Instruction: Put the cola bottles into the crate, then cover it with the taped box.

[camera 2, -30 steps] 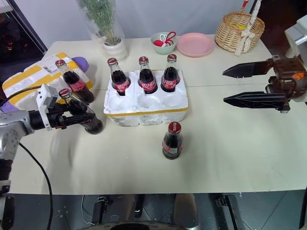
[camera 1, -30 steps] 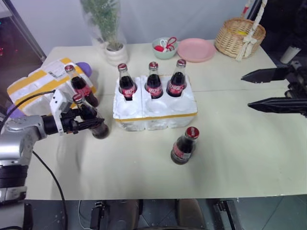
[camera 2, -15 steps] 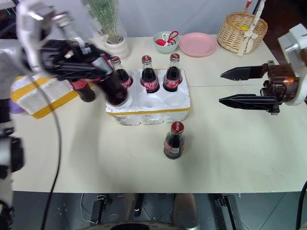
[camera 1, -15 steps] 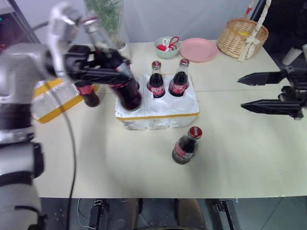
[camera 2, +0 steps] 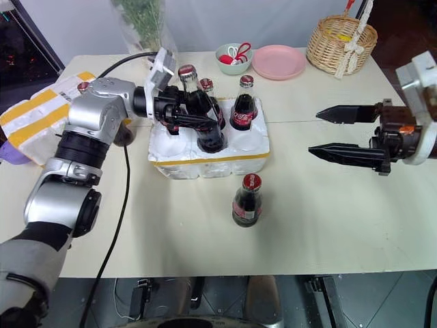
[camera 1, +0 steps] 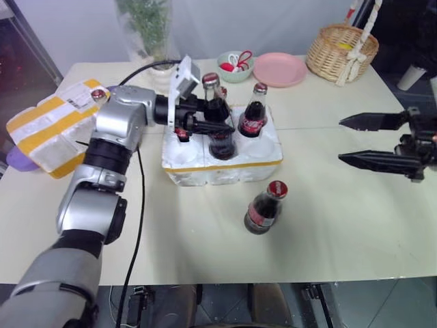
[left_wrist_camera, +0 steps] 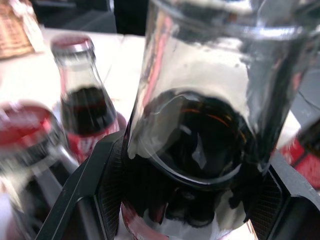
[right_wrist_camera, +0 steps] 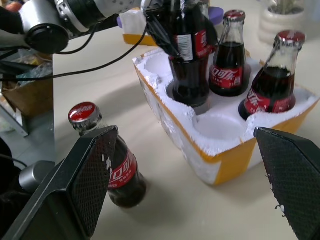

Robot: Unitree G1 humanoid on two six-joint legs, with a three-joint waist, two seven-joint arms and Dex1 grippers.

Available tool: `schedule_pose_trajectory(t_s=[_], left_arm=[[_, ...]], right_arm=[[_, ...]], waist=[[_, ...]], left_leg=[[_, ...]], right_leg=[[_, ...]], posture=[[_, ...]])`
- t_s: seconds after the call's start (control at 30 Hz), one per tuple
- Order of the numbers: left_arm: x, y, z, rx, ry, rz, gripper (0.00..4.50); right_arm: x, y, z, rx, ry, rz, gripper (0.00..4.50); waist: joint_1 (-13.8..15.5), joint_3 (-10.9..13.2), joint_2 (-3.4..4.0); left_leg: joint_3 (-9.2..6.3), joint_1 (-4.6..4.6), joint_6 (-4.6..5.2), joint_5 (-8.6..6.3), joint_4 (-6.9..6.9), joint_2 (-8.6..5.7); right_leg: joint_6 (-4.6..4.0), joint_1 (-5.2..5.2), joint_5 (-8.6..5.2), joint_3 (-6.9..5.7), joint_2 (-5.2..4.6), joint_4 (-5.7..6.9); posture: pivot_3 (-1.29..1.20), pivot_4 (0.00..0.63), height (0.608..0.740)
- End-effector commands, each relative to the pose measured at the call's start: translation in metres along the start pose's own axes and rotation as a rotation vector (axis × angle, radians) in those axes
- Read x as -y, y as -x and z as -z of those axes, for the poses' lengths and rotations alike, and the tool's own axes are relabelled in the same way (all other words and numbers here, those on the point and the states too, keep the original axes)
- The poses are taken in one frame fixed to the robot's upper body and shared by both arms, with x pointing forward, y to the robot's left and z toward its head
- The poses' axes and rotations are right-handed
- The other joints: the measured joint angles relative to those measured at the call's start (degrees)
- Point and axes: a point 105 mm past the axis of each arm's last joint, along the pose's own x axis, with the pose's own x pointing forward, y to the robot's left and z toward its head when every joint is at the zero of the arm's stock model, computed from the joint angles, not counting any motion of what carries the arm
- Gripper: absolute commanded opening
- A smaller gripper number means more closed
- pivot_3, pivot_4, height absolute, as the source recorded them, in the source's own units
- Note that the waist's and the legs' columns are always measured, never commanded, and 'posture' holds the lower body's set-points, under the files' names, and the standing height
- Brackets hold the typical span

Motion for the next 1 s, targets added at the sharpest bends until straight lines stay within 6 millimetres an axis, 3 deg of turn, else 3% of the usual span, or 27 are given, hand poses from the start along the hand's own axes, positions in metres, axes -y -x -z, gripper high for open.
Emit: schedule_pose_trajectory(t_s=[0.03, 0.1, 0.2, 0.3, 0.4, 0.53, 0.67, 0.8, 0.9, 1.0], left_arm=[[0.007, 0.0, -0.004, -0.024, -0.088, 0.044, 3.65], [0.009, -0.002, 0.003, -0.046, -0.091, 0.052, 4.48], [0.01, -0.002, 0.014, -0.075, -0.103, 0.041, 4.48], [0.007, 0.01, 0.011, -0.068, -0.139, -0.023, 4.48], [0.007, 0.032, 0.0, -0.034, -0.159, -0.111, 4.48], [0.023, 0.078, -0.008, -0.012, -0.169, -0.268, 4.48], [0.036, 0.125, -0.002, -0.025, -0.129, -0.547, 4.48], [0.024, 0.171, 0.025, -0.095, -0.055, -0.964, 4.48], [0.007, 0.192, 0.043, -0.09, 0.007, -1.212, 4.48], [-0.006, 0.196, 0.052, -0.077, 0.038, -1.309, 4.48]], right_arm=[[-0.002, 0.002, -0.01, 0.034, 0.053, 0.018, 4.5], [0.001, 0.0, -0.009, 0.037, 0.051, 0.026, 4.5], [0.004, -0.003, -0.009, 0.049, 0.049, 0.031, 4.5], [0.006, -0.006, -0.01, 0.057, 0.05, 0.027, 4.5], [0.007, -0.008, -0.009, 0.061, 0.047, 0.025, 4.5], [0.006, -0.007, -0.007, 0.061, 0.041, 0.028, 4.5], [0.006, -0.003, -0.004, 0.054, 0.037, 0.036, 4.5], [0.007, 0.0, -0.006, 0.059, 0.041, 0.049, 4.5], [0.009, -0.001, -0.009, 0.062, 0.048, 0.052, 4.5], [0.012, -0.002, -0.012, 0.064, 0.054, 0.056, 4.5]], waist=[[0.0, 0.0, 0.0], [0.07, -0.01, 0.01], [0.03, -0.01, 0.01], [-0.01, -0.01, 0.01], [-0.08, -0.01, 0.01], [-0.35, -0.02, 0.04], [0.06, -0.02, 0.04], [1.01, -0.03, 0.04], [2.06, -0.02, 0.03], [2.3, -0.04, -0.01]], left_leg=[[0.02, 0.0, 0.0, 0.0, 0.03, 0.0], [0.01, 0.01, 0.0, 0.0, 0.03, 0.0], [0.01, 0.01, 0.01, 0.0, 0.03, 0.0], [0.01, 0.01, 0.01, -0.01, 0.03, 0.0], [0.01, 0.01, 0.01, 0.0, 0.03, 0.0], [0.01, 0.02, 0.01, -0.01, -0.02, 0.01], [0.01, 0.05, 0.03, -0.02, -0.02, 0.02], [0.0, 0.11, 0.03, -0.02, 0.01, 0.01], [0.0, 0.18, 0.02, -0.02, 0.0, 0.01], [0.01, 0.19, 0.02, -0.02, 0.03, -0.02]], right_leg=[[0.02, 0.01, 0.03, 0.02, 0.0, -0.01], [0.02, 0.02, 0.04, 0.02, 0.0, -0.01], [0.02, 0.02, 0.04, 0.02, 0.0, -0.01], [0.02, 0.02, 0.04, 0.02, 0.0, -0.01], [0.02, 0.01, 0.04, 0.03, 0.0, -0.01], [0.01, -0.03, 0.04, 0.07, 0.01, -0.01], [0.01, 0.01, 0.04, 0.1, 0.0, -0.02], [-0.04, 0.08, 0.07, 0.1, 0.0, -0.01], [-0.06, 0.16, 0.09, 0.1, 0.01, -0.01], [-0.01, 0.22, 0.12, 0.1, 0.0, -0.07]], posture=[[0.0, 0.15, 0.737], [0.0, 0.15, 0.737], [0.0, 0.15, 0.737], [0.0, 0.15, 0.737], [0.0, 0.15, 0.737], [0.0, 0.15, 0.737], [0.0, 0.15, 0.737], [0.0, 0.15, 0.737], [0.0, 0.15, 0.737], [0.0, 0.15, 0.737]])
